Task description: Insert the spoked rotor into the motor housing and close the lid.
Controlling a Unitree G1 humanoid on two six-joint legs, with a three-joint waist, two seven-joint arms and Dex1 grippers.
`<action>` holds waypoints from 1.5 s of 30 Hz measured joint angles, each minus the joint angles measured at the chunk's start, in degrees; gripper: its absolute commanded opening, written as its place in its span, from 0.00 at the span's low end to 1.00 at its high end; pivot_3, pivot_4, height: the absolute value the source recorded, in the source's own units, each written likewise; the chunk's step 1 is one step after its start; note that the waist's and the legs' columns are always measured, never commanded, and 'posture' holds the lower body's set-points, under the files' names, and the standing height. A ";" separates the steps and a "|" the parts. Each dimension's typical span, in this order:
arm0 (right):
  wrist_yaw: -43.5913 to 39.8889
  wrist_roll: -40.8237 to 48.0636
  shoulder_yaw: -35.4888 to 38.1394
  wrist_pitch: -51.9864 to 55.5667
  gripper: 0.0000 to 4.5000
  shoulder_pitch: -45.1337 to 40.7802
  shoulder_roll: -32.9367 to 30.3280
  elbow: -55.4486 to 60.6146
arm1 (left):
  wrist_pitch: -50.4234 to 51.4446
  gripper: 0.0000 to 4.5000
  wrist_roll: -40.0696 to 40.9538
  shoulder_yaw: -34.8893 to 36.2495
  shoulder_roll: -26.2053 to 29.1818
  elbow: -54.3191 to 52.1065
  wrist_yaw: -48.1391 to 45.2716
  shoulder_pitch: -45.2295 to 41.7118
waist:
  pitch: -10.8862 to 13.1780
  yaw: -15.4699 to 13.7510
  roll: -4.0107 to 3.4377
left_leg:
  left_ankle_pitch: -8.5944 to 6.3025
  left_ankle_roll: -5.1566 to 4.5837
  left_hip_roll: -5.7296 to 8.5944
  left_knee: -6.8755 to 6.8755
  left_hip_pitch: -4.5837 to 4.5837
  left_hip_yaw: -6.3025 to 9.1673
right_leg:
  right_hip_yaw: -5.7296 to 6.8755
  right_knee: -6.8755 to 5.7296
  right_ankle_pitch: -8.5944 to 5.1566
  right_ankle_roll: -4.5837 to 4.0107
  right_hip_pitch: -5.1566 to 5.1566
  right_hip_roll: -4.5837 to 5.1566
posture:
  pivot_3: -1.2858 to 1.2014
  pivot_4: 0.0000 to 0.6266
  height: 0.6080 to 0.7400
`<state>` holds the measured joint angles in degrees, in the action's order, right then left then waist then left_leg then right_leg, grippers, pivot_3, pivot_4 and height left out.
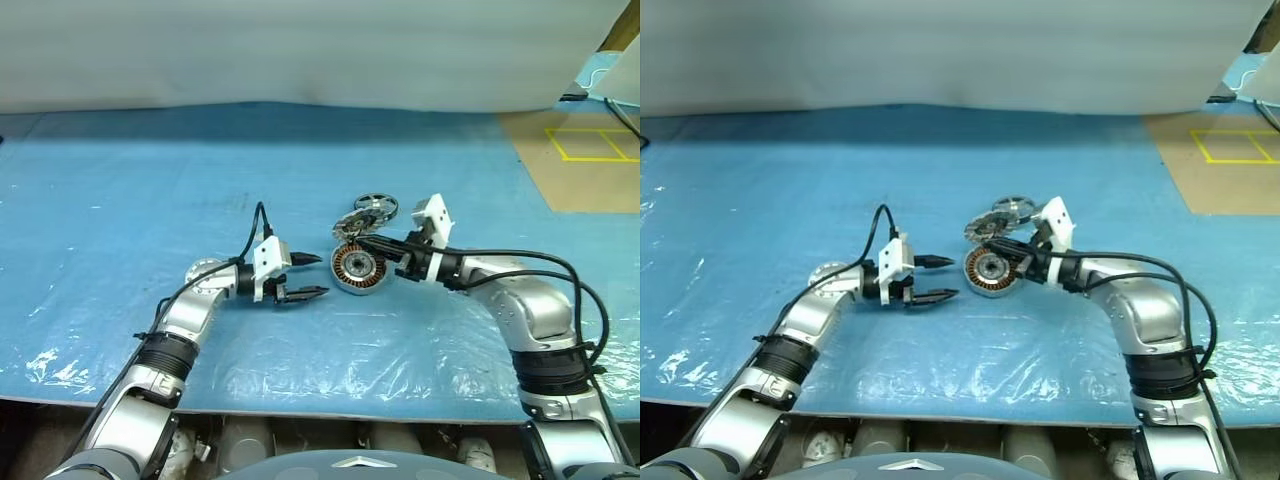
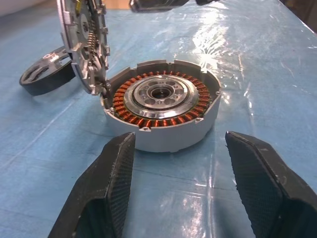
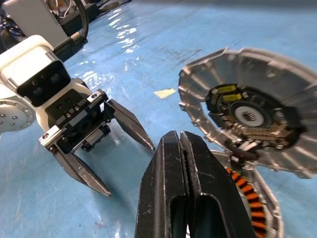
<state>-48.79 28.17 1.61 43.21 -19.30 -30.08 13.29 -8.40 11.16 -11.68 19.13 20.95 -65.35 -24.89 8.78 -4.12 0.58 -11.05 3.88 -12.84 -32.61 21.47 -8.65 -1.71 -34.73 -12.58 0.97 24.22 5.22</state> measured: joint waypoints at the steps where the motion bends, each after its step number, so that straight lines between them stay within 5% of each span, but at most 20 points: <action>1: -0.27 0.00 0.01 0.04 0.00 0.28 -1.30 0.40 | 0.05 0.67 0.19 0.32 -0.02 0.22 0.08 -0.29 | 0.00 -0.02 0.00 | 0.00 0.00 0.00 0.00 0.00 0.00 | 0.00 0.00 0.00 0.00 0.00 0.00 | 0.52 0.24 1.00; 8: 0.22 -5.62 0.46 -7.04 0.00 -0.53 -8.95 -6.03 | 1.96 0.67 3.15 3.45 -0.78 0.88 0.70 -2.51 | 0.00 0.09 0.00 | 0.00 0.00 0.01 -0.08 0.00 -0.01 | -0.03 -0.01 0.00 0.00 0.00 0.00 | 0.52 0.24 1.00; 13: -0.51 -15.19 -1.04 -19.04 0.00 -10.13 -13.97 -20.36 | 1.51 0.67 3.16 4.77 -0.21 3.10 0.53 -3.98 | 0.04 0.33 -0.06 | 0.01 0.00 0.00 -0.15 0.02 -0.03 | -0.06 -0.04 0.00 0.00 0.01 -0.03 | 0.52 0.24 1.00; 22: -7.61 -28.37 -12.40 -38.66 0.00 -36.15 -7.51 -55.86 | 0.53 0.67 4.61 7.39 1.02 5.63 -2.01 -9.62 | 0.08 0.35 -0.07 | 0.13 -0.22 -0.03 -0.65 0.72 -0.04 | -0.04 -0.84 0.01 -0.07 0.80 -0.02 | 0.52 0.24 1.00; 26: -6.57 -33.62 -15.41 -46.67 0.21 -46.72 -1.62 -71.02 | -0.19 0.67 4.36 8.72 1.11 6.78 0.02 -12.67 | 0.08 0.30 -0.08 | 0.13 -0.22 -0.08 -0.69 0.73 -0.04 | 0.00 -1.00 -0.08 -0.24 0.86 -0.02 | 0.52 0.24 1.00; 32: -8.82 -39.44 -18.29 -50.90 0.66 -51.07 3.02 -83.37 | 0.85 0.67 4.32 8.81 0.52 4.78 2.03 -11.49 | 0.09 -0.04 -0.06 | 0.15 -0.29 -0.11 -0.79 1.23 0.05 | 0.16 -1.01 -0.13 -0.32 1.09 -0.01 | 0.52 0.24 1.00; 45: -5.17 -47.72 -20.24 -53.96 0.66 -52.98 3.73 -89.31 | 5.94 0.67 4.80 8.75 1.06 -5.73 5.51 -4.62 | 0.13 0.25 -0.11 | 0.13 -0.30 -0.30 -1.15 1.26 0.05 | 0.21 -1.20 -0.10 -0.39 1.17 -0.06 | 0.52 0.24 1.00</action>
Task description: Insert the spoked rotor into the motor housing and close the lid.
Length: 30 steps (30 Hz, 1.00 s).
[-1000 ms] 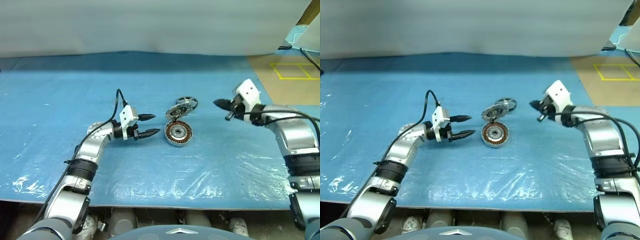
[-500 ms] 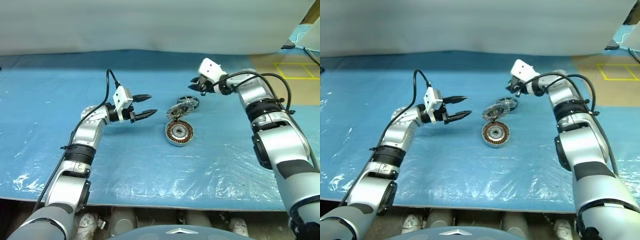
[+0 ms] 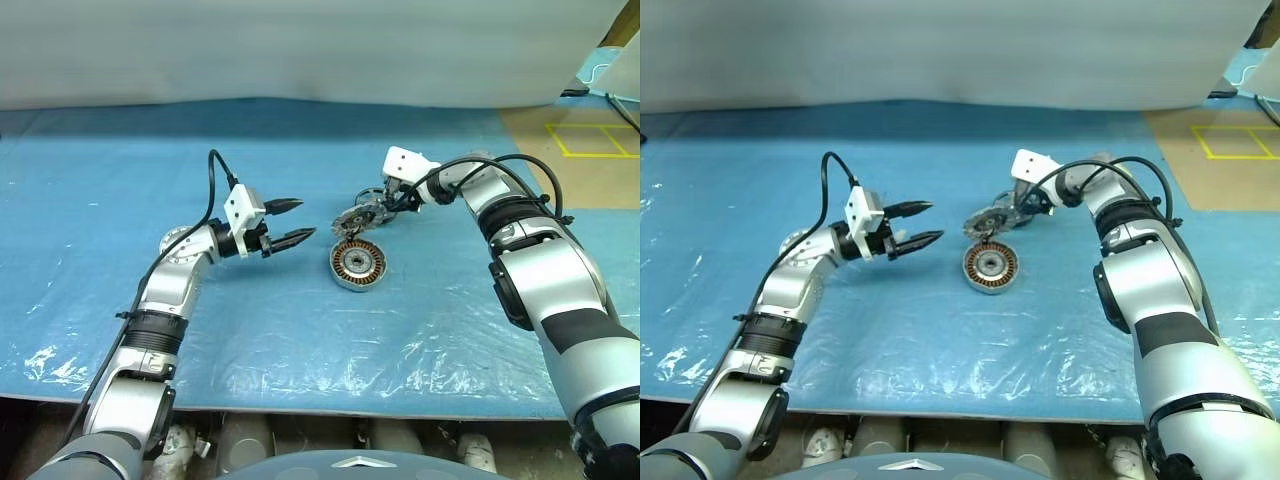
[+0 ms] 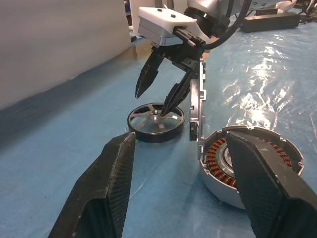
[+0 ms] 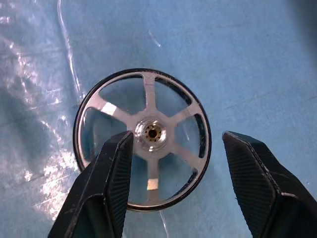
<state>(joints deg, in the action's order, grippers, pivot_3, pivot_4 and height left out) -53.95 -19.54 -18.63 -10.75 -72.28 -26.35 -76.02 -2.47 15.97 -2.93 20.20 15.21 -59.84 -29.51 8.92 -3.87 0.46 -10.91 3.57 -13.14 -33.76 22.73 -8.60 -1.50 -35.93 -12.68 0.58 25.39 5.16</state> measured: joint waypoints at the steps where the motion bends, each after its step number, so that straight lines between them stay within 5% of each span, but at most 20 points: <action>1: 0.42 -0.25 -0.01 -0.13 0.66 0.00 0.26 0.00 | 0.25 0.67 0.00 -0.03 -0.02 -0.01 0.19 0.03 | 0.00 0.00 0.00 | 0.00 0.00 -0.01 -0.04 0.00 0.00 | 0.00 -0.02 0.00 -0.01 0.00 0.00 | 0.52 0.24 1.00; 30: 1.80 -2.08 0.94 -0.82 0.62 3.55 0.60 0.11 | 0.37 0.67 -0.71 -1.93 -0.56 0.12 0.57 -0.88 | 0.01 0.06 -0.02 | -0.11 0.13 -0.27 -0.46 -0.12 -0.12 | -0.04 -0.62 -0.07 -0.13 0.00 -0.04 | 0.52 0.24 1.00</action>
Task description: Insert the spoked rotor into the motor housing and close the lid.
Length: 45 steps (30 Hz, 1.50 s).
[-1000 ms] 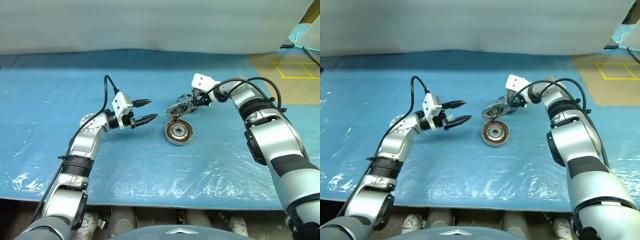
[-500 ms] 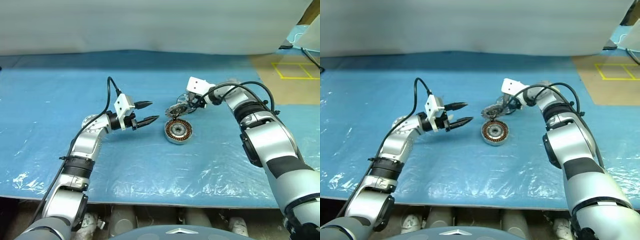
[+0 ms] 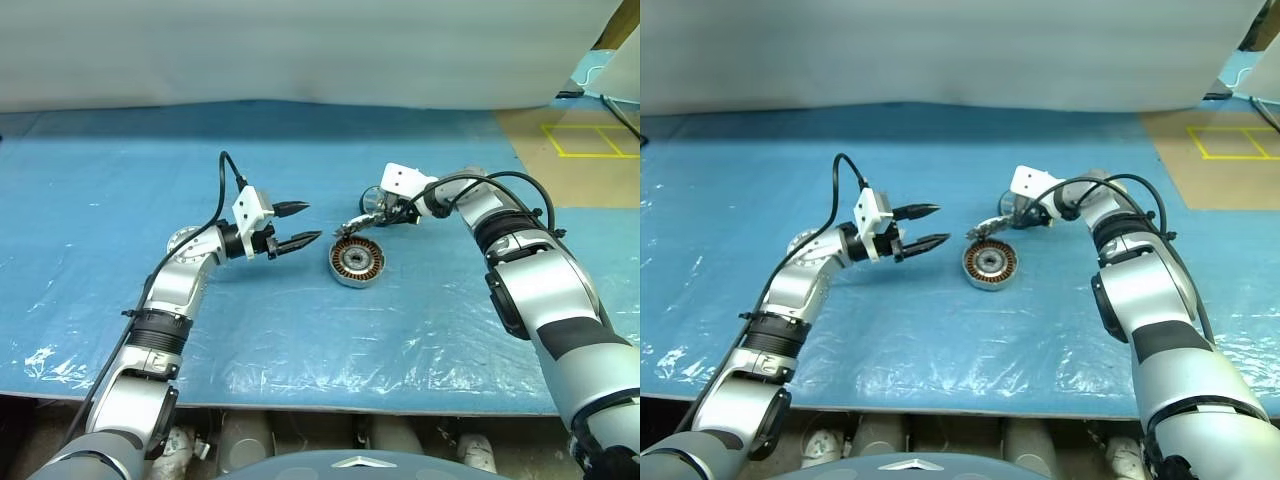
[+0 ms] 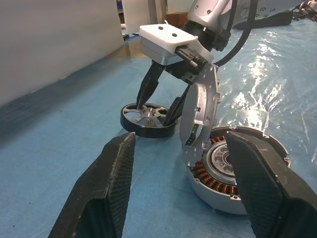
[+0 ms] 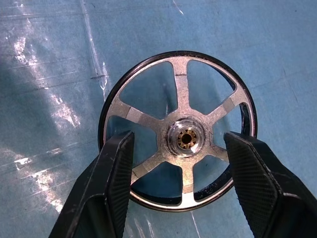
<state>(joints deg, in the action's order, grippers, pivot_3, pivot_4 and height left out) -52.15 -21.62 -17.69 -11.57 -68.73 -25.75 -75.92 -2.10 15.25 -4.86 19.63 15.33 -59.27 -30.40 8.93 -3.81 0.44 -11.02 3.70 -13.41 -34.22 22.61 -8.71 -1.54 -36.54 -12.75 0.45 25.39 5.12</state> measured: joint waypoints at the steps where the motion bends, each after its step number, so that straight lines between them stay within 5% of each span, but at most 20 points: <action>1: -0.10 0.05 0.10 0.00 0.58 0.00 0.09 0.00 | 0.00 0.67 -0.02 0.00 0.01 0.01 -0.02 0.00 | 0.00 0.01 0.00 | 0.00 -0.01 0.00 0.00 0.00 0.00 | 0.00 0.00 0.00 0.00 0.00 0.00 | 0.52 0.24 1.00; 5: -1.00 0.44 0.86 -0.49 0.35 0.00 0.31 0.25 | -0.03 0.67 -0.14 -0.02 0.02 0.10 -0.21 0.00 | 0.00 0.05 0.00 | 0.00 0.00 -0.05 0.00 -0.01 -0.01 | 0.00 0.00 -0.01 -0.02 0.00 -0.03 | 0.52 0.24 1.00; 16: -3.24 2.08 3.51 -0.63 0.35 0.13 0.35 0.55 | -0.05 0.67 -0.16 -0.10 0.00 0.22 -0.25 0.10 | 0.09 0.02 -0.09 | 0.01 -0.04 -0.07 0.01 0.06 -0.02 | 0.01 0.01 -0.03 -0.04 0.07 -0.04 | 0.52 0.24 1.00; 25: 17.29 -1.32 4.18 6.10 0.35 6.97 -7.71 11.83 | -0.29 0.67 -0.20 -0.46 0.02 0.54 -1.01 0.14 | 0.38 -0.37 -0.32 | 0.05 0.01 0.07 0.10 0.22 -0.02 | 0.02 0.23 -0.01 -0.01 0.08 -0.06 | 0.52 0.24 1.00; 30: 12.42 7.72 11.67 20.84 0.35 23.52 -8.21 43.51 | -0.35 0.67 -0.04 -0.92 -0.04 1.41 -2.46 -0.41 | 0.45 -0.23 -0.33 | 0.07 -0.02 -0.12 0.23 0.18 -0.02 | -0.03 0.35 0.14 0.25 0.12 -0.34 | 0.52 0.24 1.00; 36: 5.55 35.75 27.90 44.42 0.35 51.55 -5.38 89.44 | 0.23 0.67 0.46 -1.53 0.40 3.29 -5.76 -2.18 | 0.46 -1.96 -0.37 | 0.02 0.07 -0.18 0.66 0.01 -0.05 | -0.08 0.96 0.20 0.35 -0.15 -0.47 | 0.52 0.24 1.00; 40: 5.47 48.40 34.74 55.79 0.35 61.06 -7.53 105.78 | -0.39 0.67 1.21 -1.93 0.46 3.90 -8.88 -2.87 | 0.47 -2.09 -0.38 | -0.06 0.23 -0.15 0.99 -0.44 -0.08 | -0.10 1.17 0.07 0.15 -0.42 -0.45 | 0.52 0.24 1.00; 45: 5.74 54.04 34.85 60.40 0.35 70.79 -8.77 113.24 | -2.23 0.67 1.13 -2.60 2.48 4.56 -13.74 -2.53 | 0.49 -1.56 -0.46 | -0.03 0.32 -0.06 1.38 -0.86 -0.12 | -0.21 1.62 0.08 0.18 -0.73 -0.46 | 0.52 0.24 1.00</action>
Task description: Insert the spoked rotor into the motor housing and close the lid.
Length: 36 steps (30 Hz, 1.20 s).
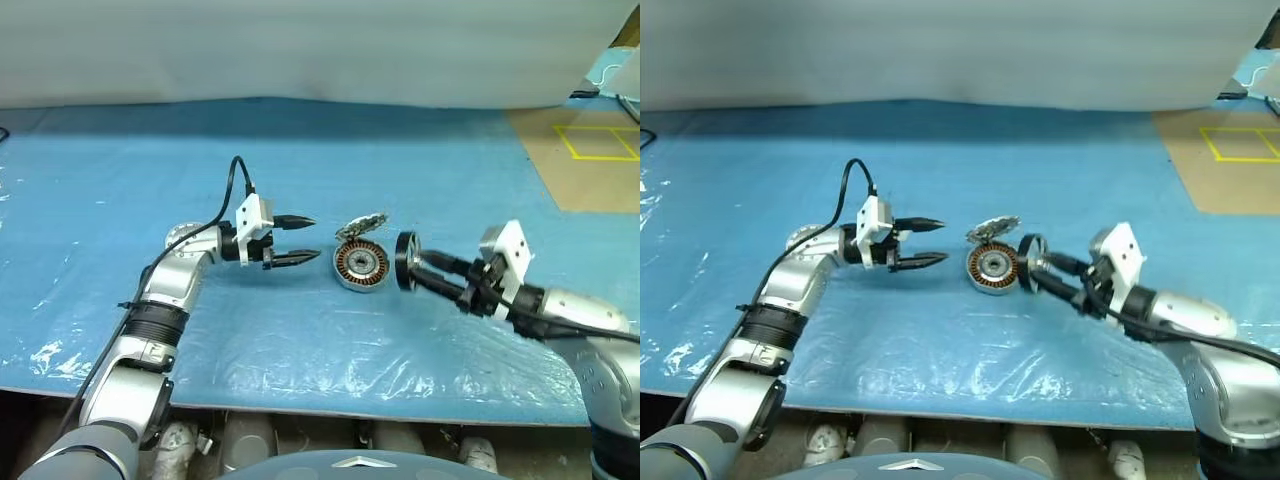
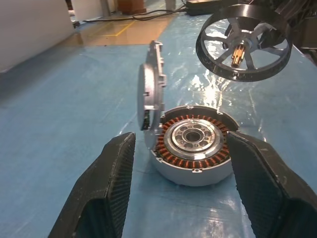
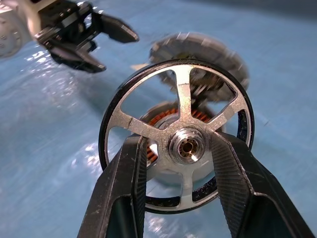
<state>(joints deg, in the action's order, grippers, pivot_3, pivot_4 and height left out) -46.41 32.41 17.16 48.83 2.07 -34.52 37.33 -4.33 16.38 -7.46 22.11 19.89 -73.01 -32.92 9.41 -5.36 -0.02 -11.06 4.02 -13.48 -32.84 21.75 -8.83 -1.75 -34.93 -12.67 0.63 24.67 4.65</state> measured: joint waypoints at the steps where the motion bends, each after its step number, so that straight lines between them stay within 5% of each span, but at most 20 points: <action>1: 0.65 0.39 -0.01 0.01 0.35 0.06 -0.04 0.64 | -0.59 0.67 -0.14 -0.37 0.00 0.10 -0.59 -0.01 | 0.00 0.00 0.00 | 0.00 0.00 0.03 0.00 0.01 0.00 | 0.00 0.02 0.01 0.02 0.00 0.02 | 0.52 0.24 1.00; 21: 7.17 -6.75 -17.92 -8.85 0.35 -11.28 2.42 -12.66 | -3.96 0.67 -2.56 -1.85 -1.07 -1.55 1.88 3.87 | -0.02 0.06 -0.01 | -0.02 0.08 0.08 -0.11 -0.12 0.04 | 0.03 -0.06 0.15 0.25 -0.20 0.06 | 0.52 0.24 1.00; 36: 4.91 -5.32 -18.40 -7.88 0.35 -17.06 1.05 -14.35 | -3.86 0.67 -2.76 -1.95 -1.29 -1.99 3.67 4.21 | -0.02 -0.04 -0.01 | -0.02 0.08 0.09 -0.17 -0.11 0.05 | 0.04 -0.10 0.18 0.29 -0.25 0.07 | 0.52 0.24 1.00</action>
<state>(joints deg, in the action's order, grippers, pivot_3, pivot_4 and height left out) -41.49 27.10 -1.23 40.95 -15.00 -33.47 22.98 -8.18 13.62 -9.40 20.82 17.90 -69.34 -28.72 9.40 -5.40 -0.04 -11.08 4.10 -13.39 -33.01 21.64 -8.79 -1.71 -35.03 -12.49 0.92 24.42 4.73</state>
